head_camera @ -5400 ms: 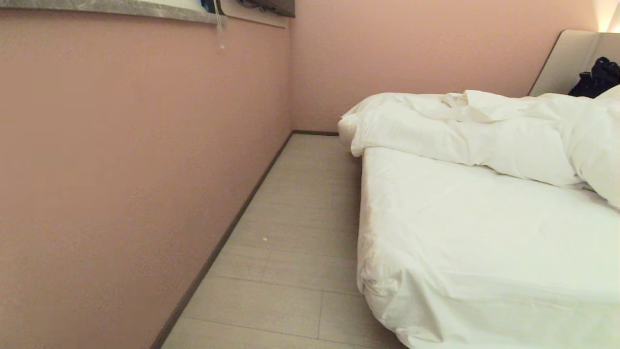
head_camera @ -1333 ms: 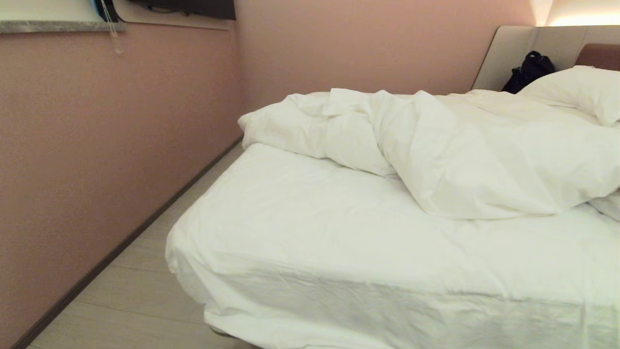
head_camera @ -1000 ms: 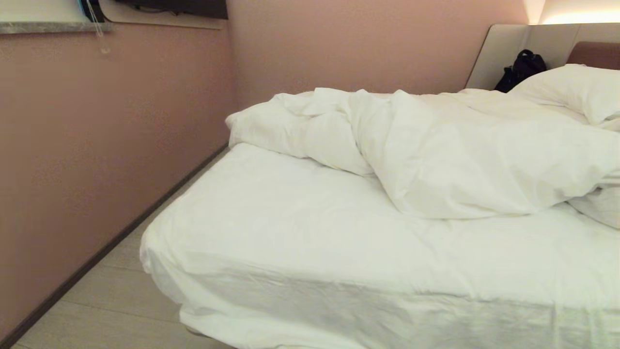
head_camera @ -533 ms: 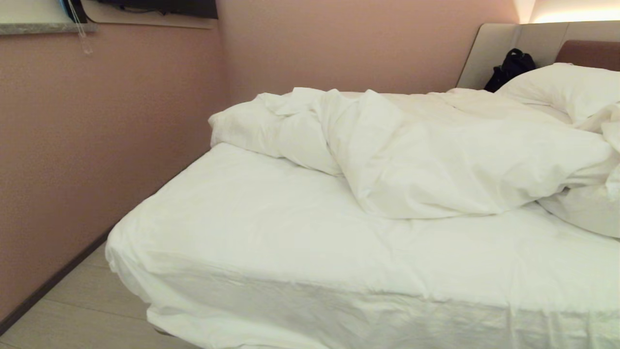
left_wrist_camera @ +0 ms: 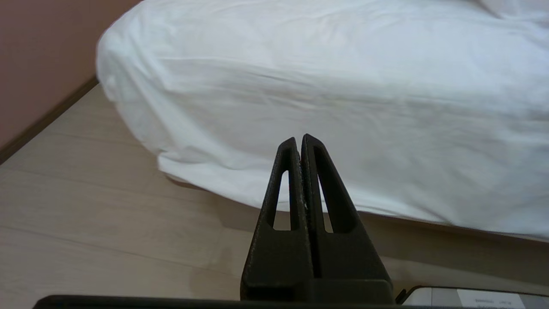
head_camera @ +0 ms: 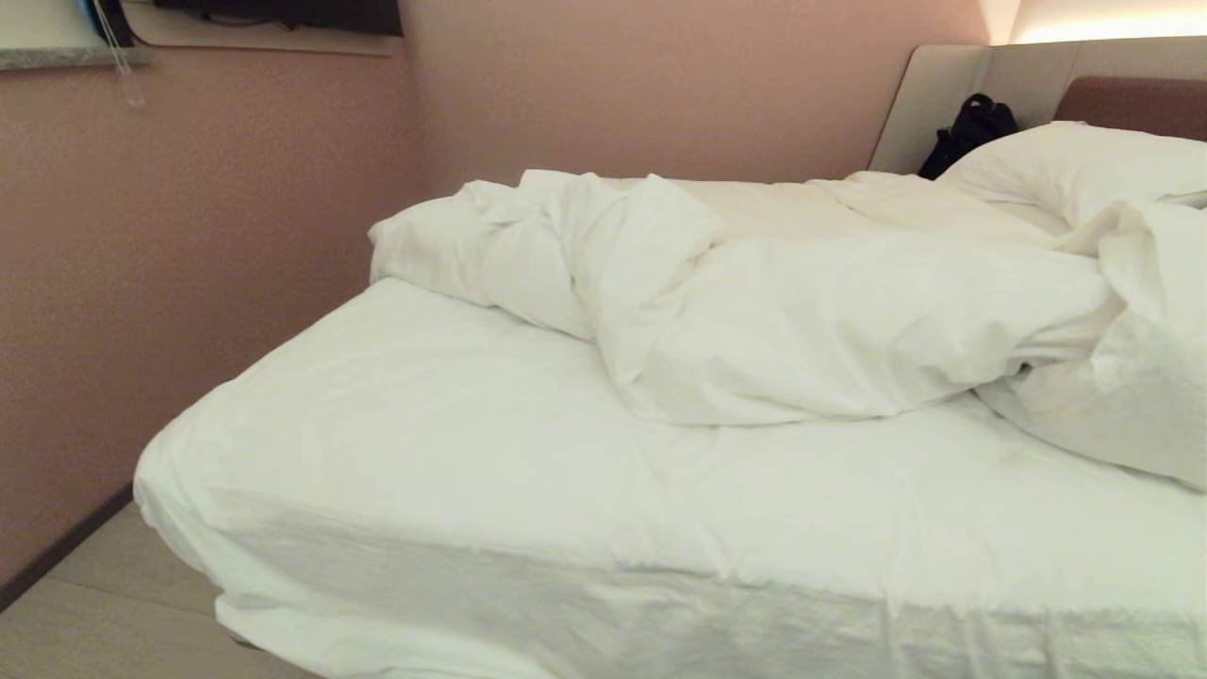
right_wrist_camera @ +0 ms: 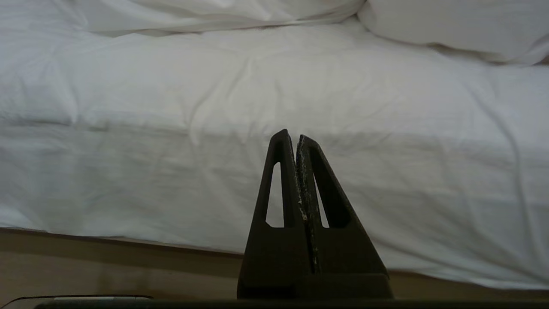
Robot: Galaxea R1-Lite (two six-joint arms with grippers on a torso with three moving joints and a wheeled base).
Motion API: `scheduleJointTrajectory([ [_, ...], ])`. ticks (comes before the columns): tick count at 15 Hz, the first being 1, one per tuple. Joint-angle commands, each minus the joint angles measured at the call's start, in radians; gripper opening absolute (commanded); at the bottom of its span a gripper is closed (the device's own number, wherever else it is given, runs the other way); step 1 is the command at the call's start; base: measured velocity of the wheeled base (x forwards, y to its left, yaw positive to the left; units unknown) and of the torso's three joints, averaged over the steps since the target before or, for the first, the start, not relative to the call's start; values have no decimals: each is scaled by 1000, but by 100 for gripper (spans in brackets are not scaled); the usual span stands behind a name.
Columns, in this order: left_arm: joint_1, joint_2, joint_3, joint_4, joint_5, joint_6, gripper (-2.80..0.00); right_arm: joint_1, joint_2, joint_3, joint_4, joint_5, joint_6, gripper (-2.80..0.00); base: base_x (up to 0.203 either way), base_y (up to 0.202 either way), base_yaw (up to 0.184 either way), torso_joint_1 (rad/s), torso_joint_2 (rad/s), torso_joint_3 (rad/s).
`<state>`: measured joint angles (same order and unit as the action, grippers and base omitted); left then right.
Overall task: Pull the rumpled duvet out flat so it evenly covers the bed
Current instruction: Hold the folded corner of the quilt
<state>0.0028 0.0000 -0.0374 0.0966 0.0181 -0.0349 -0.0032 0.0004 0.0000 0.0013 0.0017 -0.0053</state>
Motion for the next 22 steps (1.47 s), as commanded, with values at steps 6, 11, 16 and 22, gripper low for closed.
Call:
scheduleJointTrajectory([
  [6, 0, 0, 1, -1, 0, -8, -280, 0, 0, 0, 0, 0, -1, -280, 0, -180, 0, 2, 3, 3],
  [11, 0, 0, 1, -1, 0, -7, -280, 0, 0, 0, 0, 0, -1, -280, 0, -13, 0, 0, 0, 0],
  [16, 0, 0, 1, -1, -1, -7, -280, 0, 0, 0, 0, 0, -1, -280, 0, 0, 0, 0, 0, 0],
  [22, 0, 0, 1, -1, 0, -10, -280, 0, 0, 0, 0, 0, -1, -280, 0, 0, 0, 0, 0, 0],
])
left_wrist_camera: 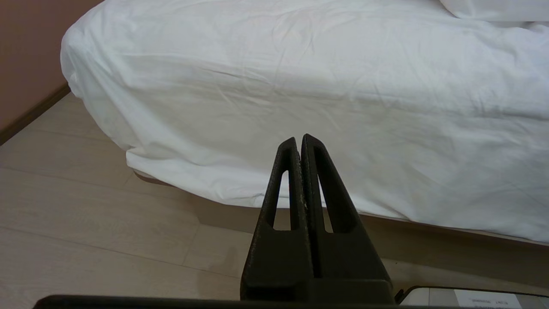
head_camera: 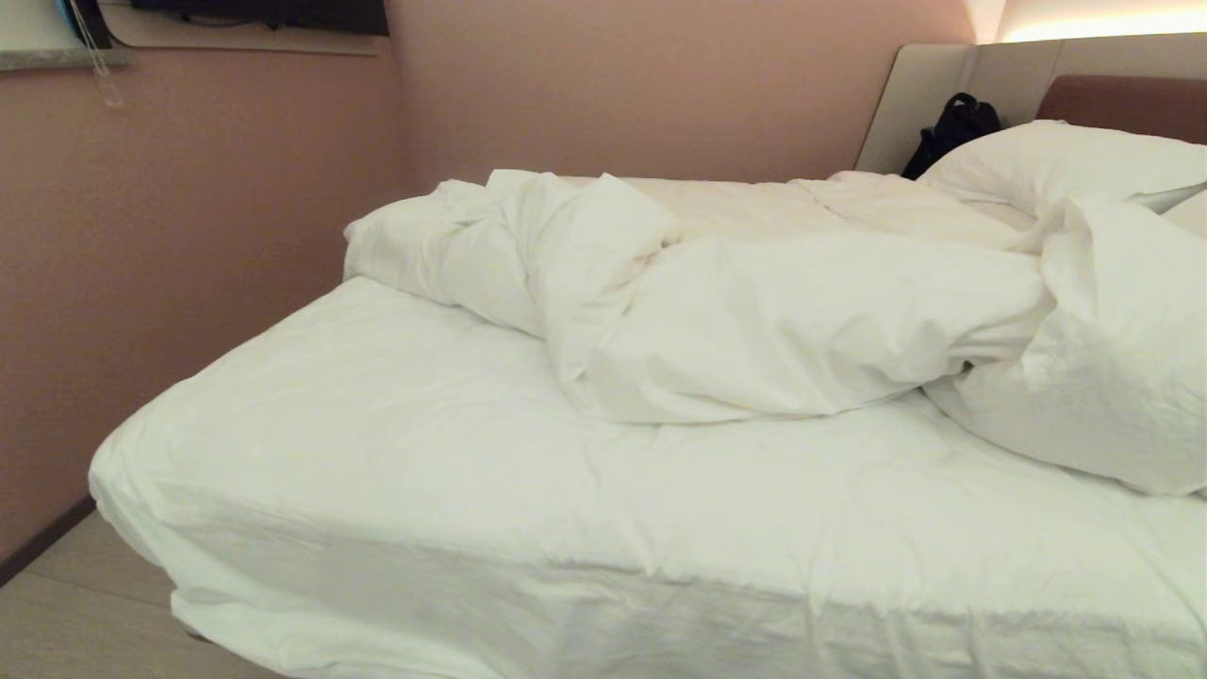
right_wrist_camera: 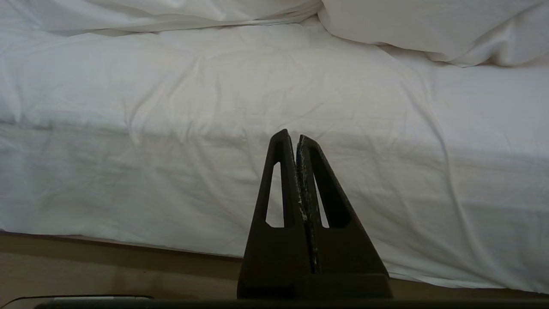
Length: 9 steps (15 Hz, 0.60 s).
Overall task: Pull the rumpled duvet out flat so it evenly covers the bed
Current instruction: Hold the folded corner of the quilt
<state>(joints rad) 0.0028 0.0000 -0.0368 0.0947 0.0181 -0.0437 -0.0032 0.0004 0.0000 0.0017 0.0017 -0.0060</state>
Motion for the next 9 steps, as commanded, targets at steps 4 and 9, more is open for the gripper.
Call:
scheduleJointTrajectory([
  [4, 0, 0, 0, 0, -1, 2, -280, 0, 0, 0, 0, 0, 0, -280, 0, 0, 0, 0, 0, 0],
  [9, 0, 0, -2, 0, -1, 5, -280, 0, 0, 0, 0, 0, 0, -280, 0, 0, 0, 0, 0, 0],
])
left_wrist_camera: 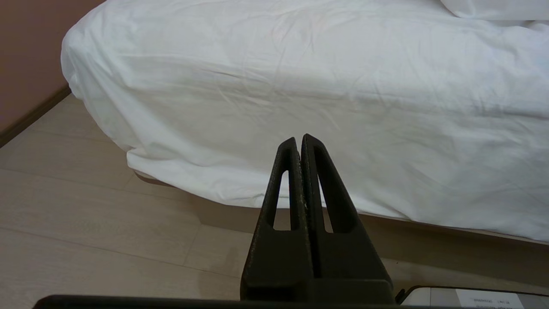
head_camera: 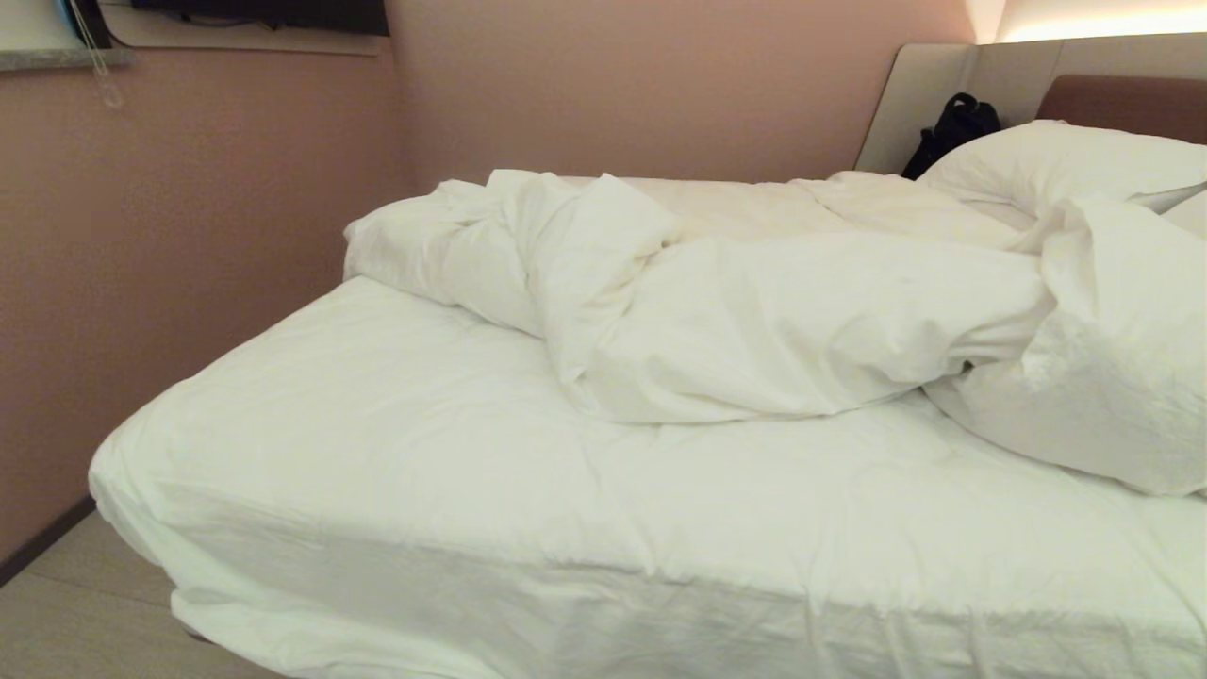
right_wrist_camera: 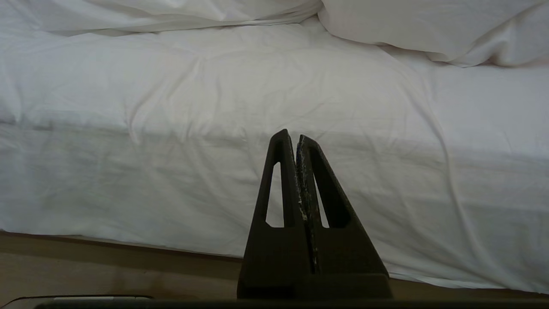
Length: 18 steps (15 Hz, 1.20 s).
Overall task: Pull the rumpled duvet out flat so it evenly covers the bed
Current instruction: Hold the folded corner of the quilt
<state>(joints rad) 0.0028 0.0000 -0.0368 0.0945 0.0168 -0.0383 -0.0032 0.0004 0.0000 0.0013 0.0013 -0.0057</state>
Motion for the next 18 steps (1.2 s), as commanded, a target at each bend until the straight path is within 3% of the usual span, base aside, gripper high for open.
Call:
scheduleJointTrajectory([
  [1, 0, 0, -2, 1, 2, 0, -280, 0, 0, 0, 0, 0, 0, -280, 0, 0, 0, 0, 0, 0],
  [13, 0, 0, -11, 2, -1, 21, -280, 0, 0, 0, 0, 2, 0, -280, 0, 0, 0, 0, 0, 0],
  [18, 0, 53, -111, 6, -19, 18, -280, 0, 0, 0, 0, 0, 0, -280, 0, 0, 0, 0, 0, 0],
])
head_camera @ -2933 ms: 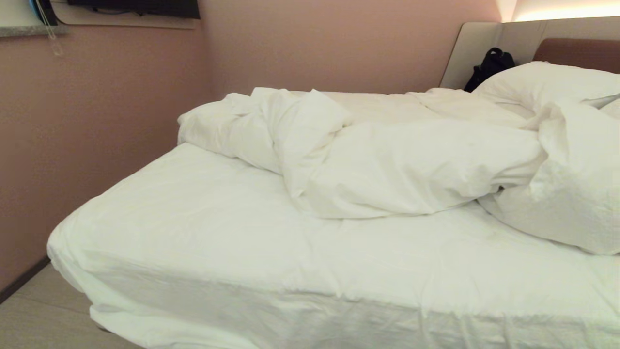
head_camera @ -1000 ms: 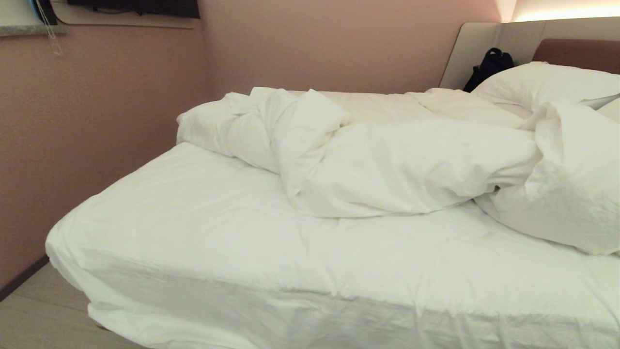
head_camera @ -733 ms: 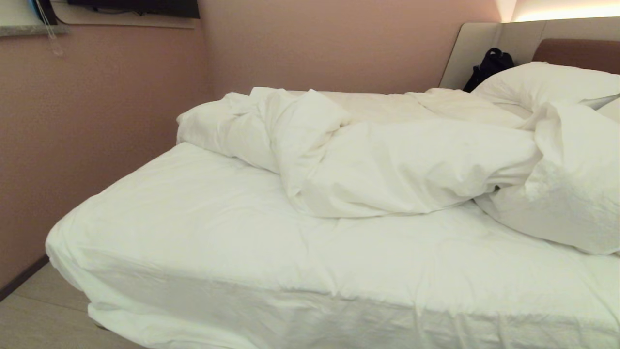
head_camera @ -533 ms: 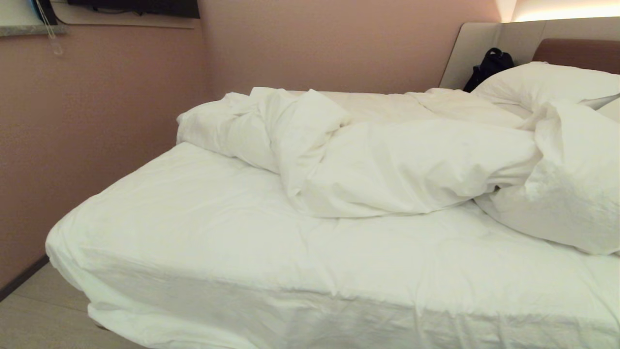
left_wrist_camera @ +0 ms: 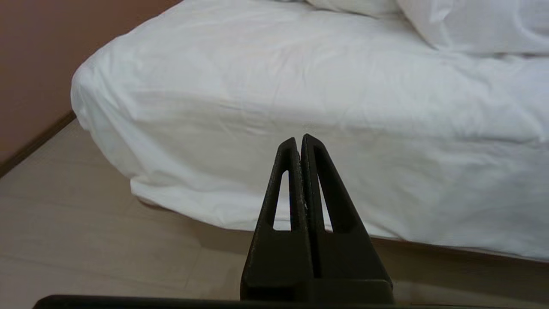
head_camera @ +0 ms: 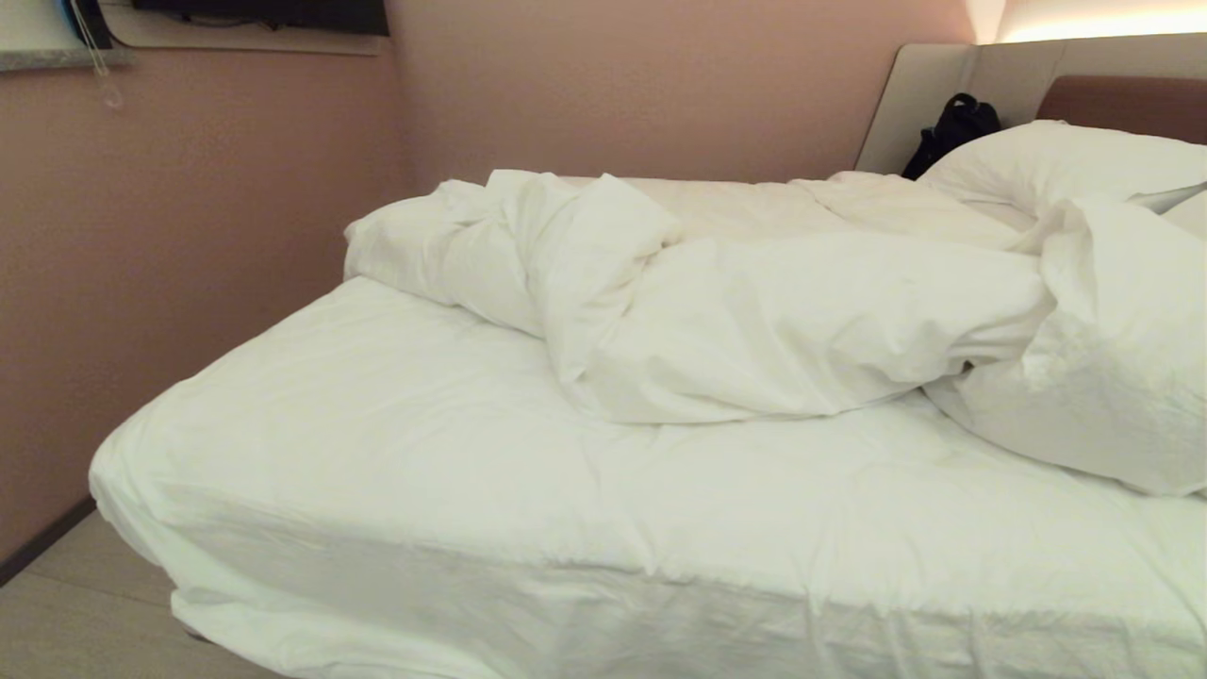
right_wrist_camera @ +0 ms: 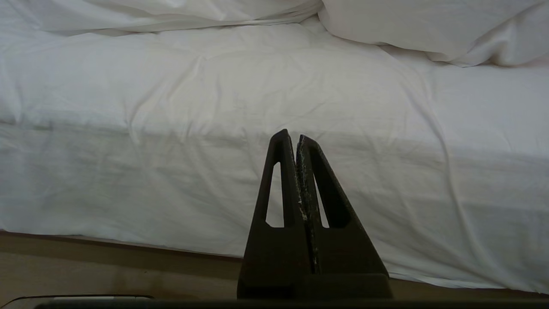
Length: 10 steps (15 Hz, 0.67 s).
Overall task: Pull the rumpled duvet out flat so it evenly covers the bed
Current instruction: Hold the folded corner of the quilt
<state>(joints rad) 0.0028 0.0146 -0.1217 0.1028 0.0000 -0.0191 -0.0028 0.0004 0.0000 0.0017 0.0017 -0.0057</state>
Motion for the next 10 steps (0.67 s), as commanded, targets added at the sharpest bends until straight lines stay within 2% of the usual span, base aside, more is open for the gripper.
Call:
scheduleJointTrajectory([
  [1, 0, 75, -41, -5, -17, -3, -280, 0, 0, 0, 0, 0, 0, -280, 0, 0, 0, 0, 0, 0],
  [4, 0, 245, -87, -42, -59, -39, -280, 0, 0, 0, 0, 1, -1, -280, 0, 0, 0, 0, 0, 0],
  [10, -3, 853, -183, -341, -110, -216, -280, 0, 0, 0, 0, 1, 0, -280, 0, 0, 0, 0, 0, 0],
])
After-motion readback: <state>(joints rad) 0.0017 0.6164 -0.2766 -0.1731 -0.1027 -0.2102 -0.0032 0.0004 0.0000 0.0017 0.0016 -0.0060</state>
